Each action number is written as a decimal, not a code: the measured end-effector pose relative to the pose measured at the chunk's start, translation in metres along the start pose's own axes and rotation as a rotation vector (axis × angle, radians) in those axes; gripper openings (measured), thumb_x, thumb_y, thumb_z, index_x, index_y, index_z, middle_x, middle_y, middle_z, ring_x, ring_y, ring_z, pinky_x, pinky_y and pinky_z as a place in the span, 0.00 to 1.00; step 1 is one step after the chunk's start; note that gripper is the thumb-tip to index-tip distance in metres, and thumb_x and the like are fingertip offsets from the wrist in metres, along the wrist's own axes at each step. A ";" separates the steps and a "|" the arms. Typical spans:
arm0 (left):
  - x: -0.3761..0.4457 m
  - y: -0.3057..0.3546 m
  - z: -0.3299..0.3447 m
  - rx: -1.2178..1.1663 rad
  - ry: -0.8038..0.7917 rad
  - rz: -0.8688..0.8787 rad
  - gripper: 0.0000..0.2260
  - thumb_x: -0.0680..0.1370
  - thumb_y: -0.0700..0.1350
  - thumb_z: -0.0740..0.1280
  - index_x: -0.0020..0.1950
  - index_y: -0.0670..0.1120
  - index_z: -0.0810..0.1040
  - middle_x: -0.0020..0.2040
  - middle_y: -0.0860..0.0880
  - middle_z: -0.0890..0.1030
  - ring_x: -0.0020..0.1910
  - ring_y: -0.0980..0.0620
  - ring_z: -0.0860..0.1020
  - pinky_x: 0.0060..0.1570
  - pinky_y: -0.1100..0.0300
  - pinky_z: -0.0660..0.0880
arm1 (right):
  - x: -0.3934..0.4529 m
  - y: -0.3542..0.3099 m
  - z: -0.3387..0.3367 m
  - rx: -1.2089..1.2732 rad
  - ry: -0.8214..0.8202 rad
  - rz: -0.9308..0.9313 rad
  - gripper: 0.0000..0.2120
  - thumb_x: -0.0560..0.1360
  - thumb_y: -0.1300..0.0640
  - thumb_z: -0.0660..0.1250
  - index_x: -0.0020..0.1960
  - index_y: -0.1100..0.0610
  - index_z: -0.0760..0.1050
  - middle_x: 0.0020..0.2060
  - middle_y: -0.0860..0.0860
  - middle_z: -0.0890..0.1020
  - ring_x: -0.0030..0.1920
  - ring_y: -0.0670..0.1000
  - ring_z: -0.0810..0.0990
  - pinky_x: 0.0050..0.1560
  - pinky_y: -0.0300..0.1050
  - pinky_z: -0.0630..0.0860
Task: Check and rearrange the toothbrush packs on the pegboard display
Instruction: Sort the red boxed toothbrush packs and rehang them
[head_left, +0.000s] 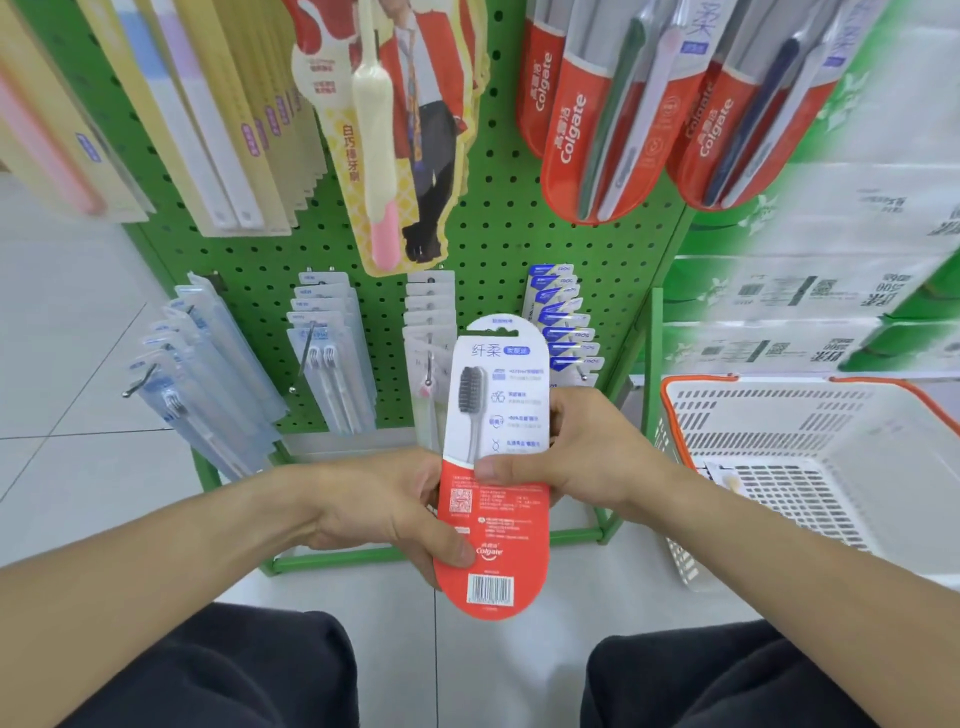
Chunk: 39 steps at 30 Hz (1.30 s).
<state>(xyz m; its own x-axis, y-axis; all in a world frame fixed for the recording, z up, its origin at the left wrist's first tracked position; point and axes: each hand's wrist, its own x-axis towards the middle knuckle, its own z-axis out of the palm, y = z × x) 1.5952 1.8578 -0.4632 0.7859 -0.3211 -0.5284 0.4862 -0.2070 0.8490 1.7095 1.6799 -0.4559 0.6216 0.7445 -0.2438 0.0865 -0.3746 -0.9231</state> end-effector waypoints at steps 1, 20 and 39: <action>0.001 0.001 0.000 -0.010 0.022 0.001 0.20 0.77 0.36 0.72 0.68 0.45 0.76 0.63 0.45 0.82 0.62 0.45 0.81 0.63 0.42 0.77 | -0.001 -0.001 -0.001 0.028 -0.015 -0.002 0.18 0.68 0.61 0.81 0.55 0.55 0.82 0.45 0.53 0.88 0.43 0.55 0.87 0.37 0.52 0.84; 0.016 0.005 0.008 -0.100 0.344 0.114 0.14 0.80 0.44 0.68 0.64 0.43 0.77 0.52 0.40 0.86 0.52 0.39 0.85 0.54 0.43 0.81 | 0.006 0.006 -0.022 -0.091 -0.134 0.028 0.16 0.80 0.51 0.67 0.49 0.64 0.83 0.40 0.59 0.87 0.39 0.61 0.86 0.35 0.50 0.84; 0.027 0.005 0.014 0.180 0.285 0.156 0.05 0.81 0.45 0.67 0.56 0.51 0.75 0.50 0.41 0.87 0.46 0.41 0.86 0.44 0.45 0.84 | 0.026 0.015 -0.026 -0.284 0.276 -0.257 0.18 0.79 0.46 0.68 0.38 0.58 0.75 0.34 0.58 0.78 0.29 0.48 0.73 0.29 0.48 0.74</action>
<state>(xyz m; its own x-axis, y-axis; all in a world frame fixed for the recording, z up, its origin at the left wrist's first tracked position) 1.6134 1.8348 -0.4731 0.9324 -0.0969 -0.3482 0.2971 -0.3433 0.8910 1.7477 1.6794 -0.4687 0.7328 0.6722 0.1058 0.4504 -0.3626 -0.8159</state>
